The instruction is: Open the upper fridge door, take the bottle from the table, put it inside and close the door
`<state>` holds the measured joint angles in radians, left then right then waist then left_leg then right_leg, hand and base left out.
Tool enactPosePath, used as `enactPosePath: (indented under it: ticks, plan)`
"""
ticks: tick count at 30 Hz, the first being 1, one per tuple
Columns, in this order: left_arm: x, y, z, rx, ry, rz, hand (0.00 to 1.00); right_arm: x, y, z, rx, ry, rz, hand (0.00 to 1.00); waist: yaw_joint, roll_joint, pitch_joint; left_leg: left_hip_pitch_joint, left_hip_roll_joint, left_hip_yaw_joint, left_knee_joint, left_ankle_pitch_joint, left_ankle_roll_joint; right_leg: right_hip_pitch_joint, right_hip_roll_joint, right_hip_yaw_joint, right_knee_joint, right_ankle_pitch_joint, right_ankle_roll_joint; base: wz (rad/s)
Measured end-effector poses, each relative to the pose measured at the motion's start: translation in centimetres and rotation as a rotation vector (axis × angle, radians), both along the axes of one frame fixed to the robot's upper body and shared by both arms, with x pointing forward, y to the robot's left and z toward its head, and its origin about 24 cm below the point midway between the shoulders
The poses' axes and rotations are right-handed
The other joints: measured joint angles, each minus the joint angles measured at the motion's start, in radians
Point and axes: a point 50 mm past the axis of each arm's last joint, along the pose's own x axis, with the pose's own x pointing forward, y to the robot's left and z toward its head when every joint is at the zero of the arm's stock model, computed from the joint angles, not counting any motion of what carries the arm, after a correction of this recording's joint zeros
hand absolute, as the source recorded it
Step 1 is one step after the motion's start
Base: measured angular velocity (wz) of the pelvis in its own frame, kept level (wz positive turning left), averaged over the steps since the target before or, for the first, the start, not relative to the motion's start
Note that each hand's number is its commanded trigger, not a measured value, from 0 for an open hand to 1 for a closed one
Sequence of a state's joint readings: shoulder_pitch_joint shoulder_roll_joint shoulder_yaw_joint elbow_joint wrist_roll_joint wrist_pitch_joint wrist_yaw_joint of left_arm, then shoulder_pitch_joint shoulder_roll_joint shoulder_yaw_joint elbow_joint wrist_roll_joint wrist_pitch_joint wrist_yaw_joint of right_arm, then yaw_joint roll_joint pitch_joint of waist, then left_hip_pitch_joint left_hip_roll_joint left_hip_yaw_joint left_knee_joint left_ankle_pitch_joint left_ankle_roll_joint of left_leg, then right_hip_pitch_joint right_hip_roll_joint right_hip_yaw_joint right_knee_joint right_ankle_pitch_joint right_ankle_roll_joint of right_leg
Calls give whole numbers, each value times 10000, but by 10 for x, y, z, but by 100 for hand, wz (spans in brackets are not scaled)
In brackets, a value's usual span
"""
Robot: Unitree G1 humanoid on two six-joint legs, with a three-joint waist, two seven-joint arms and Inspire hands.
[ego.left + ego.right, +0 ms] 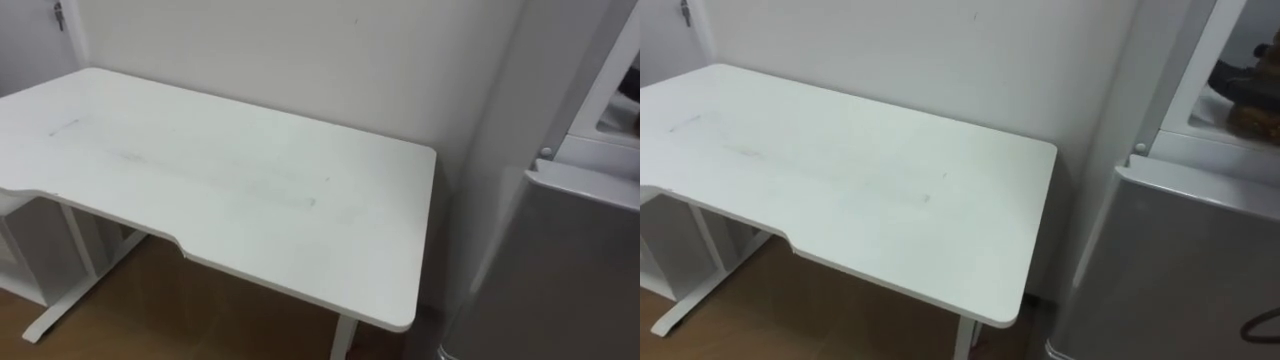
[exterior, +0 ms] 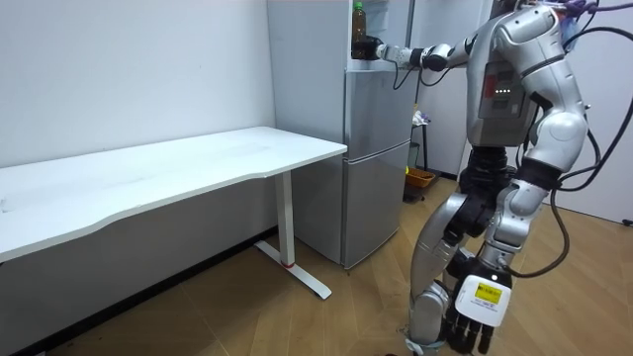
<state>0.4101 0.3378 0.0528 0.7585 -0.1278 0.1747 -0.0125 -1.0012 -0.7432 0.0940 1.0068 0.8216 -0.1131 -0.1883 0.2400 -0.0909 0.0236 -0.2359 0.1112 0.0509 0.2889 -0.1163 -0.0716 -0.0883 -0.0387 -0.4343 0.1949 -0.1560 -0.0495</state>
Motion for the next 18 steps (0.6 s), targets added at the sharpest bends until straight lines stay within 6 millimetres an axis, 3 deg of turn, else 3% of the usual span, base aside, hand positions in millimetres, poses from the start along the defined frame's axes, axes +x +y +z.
enactPosePath:
  ticks: [18]
  plan:
    - [-10, -2, -1, -80, 288, 110, 0, -1, -2, 6, -24, -156, 45, 0, 155, 138, -41, 22, 14, 43, -48, 41, -20, -160, 37, 256, 99, 2, -22, -1]
